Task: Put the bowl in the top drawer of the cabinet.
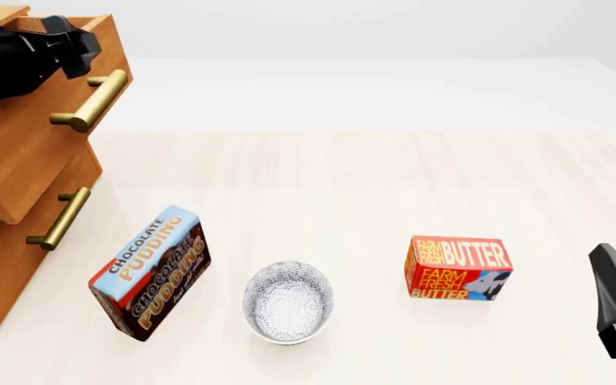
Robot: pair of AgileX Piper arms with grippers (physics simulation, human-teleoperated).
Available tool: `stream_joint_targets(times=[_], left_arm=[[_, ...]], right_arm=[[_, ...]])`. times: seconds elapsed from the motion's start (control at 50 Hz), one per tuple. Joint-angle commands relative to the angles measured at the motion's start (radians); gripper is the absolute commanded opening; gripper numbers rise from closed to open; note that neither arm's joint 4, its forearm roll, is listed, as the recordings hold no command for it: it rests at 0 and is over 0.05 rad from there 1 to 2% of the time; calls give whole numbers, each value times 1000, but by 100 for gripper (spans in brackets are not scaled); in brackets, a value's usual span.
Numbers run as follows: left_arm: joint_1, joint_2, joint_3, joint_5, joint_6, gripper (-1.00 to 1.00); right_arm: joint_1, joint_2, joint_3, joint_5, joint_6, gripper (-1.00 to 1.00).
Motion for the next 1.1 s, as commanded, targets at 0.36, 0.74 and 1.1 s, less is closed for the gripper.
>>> stream_joint_targets(times=[0.36, 0.74, 1.1], left_arm=[[-106, 28, 8, 27, -8, 100], [-167, 19, -21, 45, 14, 100], [-221, 29, -52, 49, 55, 100]], right_arm=[[0, 0, 0, 0, 0, 100], [0, 0, 0, 0, 0, 100], [0, 0, 0, 0, 0, 100]])
